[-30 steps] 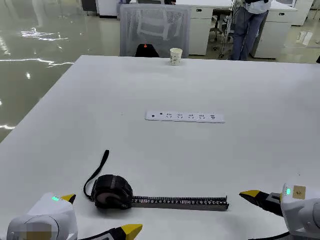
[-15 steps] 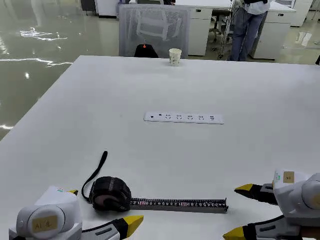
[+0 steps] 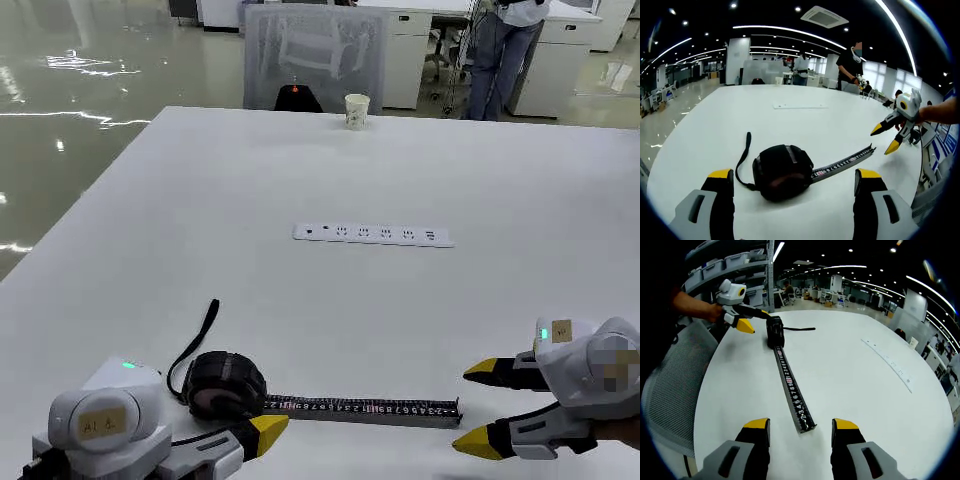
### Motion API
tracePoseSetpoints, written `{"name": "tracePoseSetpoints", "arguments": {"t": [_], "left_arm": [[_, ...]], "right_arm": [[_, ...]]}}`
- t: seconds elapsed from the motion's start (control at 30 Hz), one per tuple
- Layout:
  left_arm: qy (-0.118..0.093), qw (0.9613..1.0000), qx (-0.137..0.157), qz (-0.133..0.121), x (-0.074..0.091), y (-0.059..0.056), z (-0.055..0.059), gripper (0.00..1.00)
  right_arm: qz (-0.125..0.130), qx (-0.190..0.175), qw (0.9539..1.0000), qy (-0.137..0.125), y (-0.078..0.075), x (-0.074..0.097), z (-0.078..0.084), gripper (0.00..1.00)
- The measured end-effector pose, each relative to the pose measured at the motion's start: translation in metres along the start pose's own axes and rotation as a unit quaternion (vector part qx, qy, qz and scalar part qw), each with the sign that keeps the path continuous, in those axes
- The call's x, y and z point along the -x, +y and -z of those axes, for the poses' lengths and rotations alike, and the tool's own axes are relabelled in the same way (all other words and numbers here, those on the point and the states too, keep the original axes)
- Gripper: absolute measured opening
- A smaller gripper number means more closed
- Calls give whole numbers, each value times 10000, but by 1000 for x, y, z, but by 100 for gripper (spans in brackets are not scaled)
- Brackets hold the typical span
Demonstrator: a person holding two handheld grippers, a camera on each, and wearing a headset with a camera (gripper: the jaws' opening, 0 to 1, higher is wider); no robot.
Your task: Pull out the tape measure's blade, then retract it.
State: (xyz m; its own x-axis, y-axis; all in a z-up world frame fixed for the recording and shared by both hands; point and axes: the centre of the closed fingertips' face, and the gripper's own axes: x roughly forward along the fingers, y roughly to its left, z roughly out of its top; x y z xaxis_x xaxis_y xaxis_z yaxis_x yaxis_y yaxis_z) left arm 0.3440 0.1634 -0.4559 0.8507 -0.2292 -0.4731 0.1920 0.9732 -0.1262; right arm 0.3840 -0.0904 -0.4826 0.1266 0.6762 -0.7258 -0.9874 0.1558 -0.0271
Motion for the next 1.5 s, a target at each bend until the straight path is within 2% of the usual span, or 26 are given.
{"name": "tracePoseSetpoints", "arguments": {"t": [0.33, 0.57, 0.93, 1.27, 1.5], "left_arm": [[-7, 9999, 108, -55, -8, 3, -4, 96], [30, 9999, 140, -94, -15, 4, -5, 94], [81, 9996, 219, -184, -22, 6, -4, 90], [156, 9987, 309, -385, -28, 9, -1, 85], [263, 9977, 330, -529, -33, 11, 3, 82]], "right_arm": [[-316, 312, 9982, 398, -5, -7, 5, 35], [-523, 606, 9943, 706, -5, -13, 10, 27], [-830, 937, 9852, 1169, -3, -21, 20, 18], [-974, 1039, 9806, 1347, -5, -27, 23, 12], [-1020, 1083, 9786, 1425, -4, -28, 25, 12]]}}
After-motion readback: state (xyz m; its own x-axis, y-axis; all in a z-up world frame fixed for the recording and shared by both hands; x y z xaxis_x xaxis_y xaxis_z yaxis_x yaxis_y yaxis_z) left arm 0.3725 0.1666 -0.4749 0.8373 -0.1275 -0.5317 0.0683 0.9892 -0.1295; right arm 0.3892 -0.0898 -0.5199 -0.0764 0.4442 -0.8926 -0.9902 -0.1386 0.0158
